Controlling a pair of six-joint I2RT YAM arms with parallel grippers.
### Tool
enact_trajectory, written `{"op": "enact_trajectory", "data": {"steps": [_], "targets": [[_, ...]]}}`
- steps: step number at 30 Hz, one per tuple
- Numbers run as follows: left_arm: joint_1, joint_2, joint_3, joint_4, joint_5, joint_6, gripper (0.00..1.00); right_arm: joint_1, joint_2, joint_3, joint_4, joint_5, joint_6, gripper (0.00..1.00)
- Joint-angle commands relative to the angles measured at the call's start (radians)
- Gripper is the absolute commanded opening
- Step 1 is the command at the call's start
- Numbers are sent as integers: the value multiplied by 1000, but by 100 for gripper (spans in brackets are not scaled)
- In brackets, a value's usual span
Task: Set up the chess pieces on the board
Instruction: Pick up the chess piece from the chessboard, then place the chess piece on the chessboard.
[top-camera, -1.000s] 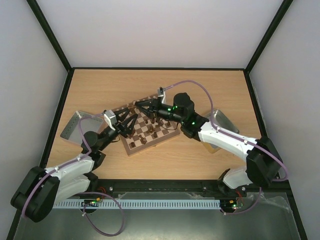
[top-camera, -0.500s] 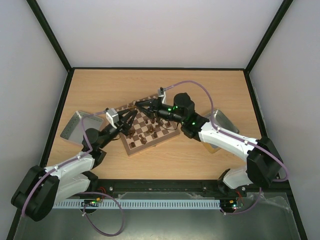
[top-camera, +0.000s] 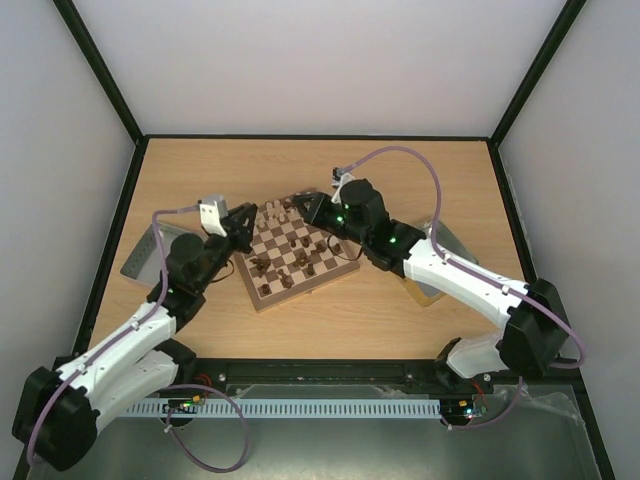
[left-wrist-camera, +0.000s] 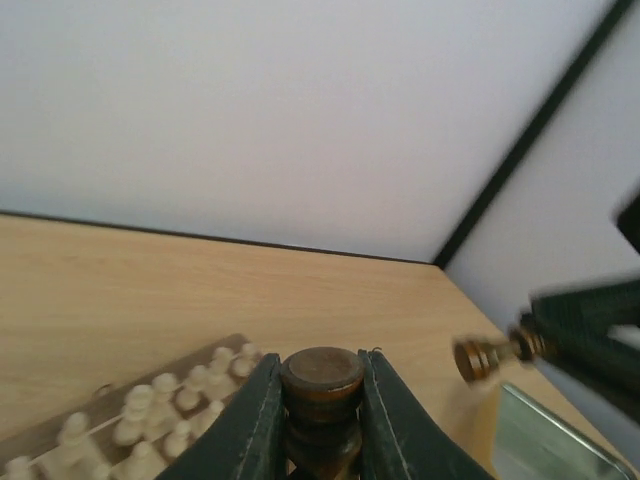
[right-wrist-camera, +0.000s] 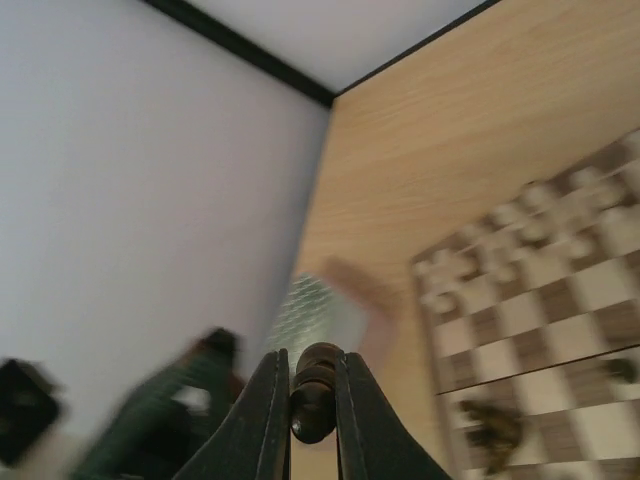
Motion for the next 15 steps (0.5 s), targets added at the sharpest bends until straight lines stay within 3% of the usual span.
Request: {"op": "enact_trajectory", "data": {"steps": [1, 8, 15], "targets": [[-1, -33, 156, -499, -242, -112, 3, 2, -11, 9, -241, 245, -289, 8], [5, -23, 268, -715, -261, -98, 7, 85, 28, -29, -334, 421, -454, 9], [13, -15, 250, -697, -236, -107, 8, 146, 91, -34, -362, 500, -478, 9]]}}
